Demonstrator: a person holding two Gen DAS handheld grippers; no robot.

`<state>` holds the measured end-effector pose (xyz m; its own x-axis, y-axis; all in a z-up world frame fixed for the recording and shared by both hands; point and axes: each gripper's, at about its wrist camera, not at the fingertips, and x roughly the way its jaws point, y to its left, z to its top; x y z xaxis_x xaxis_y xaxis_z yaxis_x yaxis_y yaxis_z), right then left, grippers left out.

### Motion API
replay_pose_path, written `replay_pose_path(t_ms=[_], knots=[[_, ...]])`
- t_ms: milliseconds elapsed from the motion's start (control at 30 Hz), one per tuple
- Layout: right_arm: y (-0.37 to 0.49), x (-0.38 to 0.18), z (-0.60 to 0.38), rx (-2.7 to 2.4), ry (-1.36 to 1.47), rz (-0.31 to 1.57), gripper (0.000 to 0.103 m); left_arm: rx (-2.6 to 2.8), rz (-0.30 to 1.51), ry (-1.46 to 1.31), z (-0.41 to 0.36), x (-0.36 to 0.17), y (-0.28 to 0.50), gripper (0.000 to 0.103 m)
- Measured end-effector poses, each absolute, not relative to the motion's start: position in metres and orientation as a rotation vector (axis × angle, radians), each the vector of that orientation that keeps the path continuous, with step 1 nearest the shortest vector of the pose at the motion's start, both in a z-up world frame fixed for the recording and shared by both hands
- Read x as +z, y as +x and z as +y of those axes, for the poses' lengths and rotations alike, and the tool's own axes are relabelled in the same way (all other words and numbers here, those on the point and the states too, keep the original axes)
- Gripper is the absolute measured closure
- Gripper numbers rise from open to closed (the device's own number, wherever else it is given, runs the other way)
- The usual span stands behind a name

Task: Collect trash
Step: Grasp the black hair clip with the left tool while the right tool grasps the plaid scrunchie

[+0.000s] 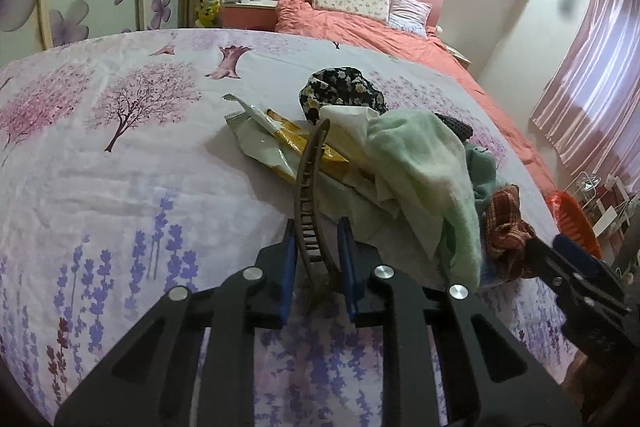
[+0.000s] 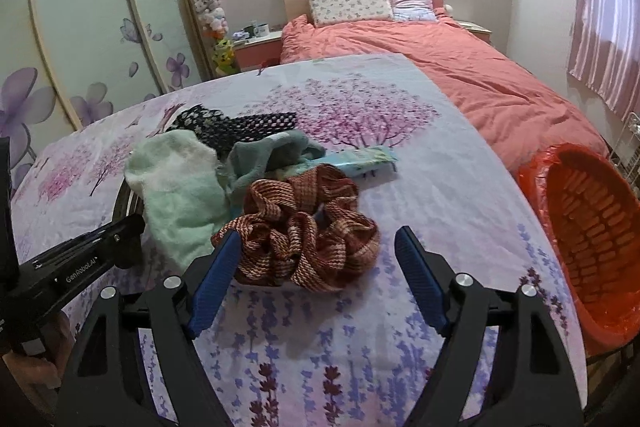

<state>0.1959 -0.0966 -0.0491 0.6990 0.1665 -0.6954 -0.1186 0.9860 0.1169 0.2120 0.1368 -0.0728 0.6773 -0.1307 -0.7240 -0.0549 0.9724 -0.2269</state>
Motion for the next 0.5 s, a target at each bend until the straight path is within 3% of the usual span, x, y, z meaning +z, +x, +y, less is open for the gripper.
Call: replay_pose_path(t_ms=[67, 267, 367, 500], knots=[[0.199, -0.054, -0.097, 0.181, 0.076, 0.808, 0.050, -0.043, 0.829, -0.241, 0.137, -0.072, 0.212, 0.085], [0.194, -0.051, -0.103, 0.208, 0.101, 0.796, 0.083, -0.028, 0.830, -0.240, 0.143, -0.071, 0.210, 0.089], [0.191, -0.045, -0.110, 0.211, 0.118, 0.775, 0.093, -0.021, 0.834, -0.237, 0.145, -0.072, 0.210, 0.089], [0.193, -0.048, -0.112, 0.198, 0.120, 0.783, 0.094, -0.015, 0.833, -0.236, 0.142, -0.071, 0.210, 0.086]])
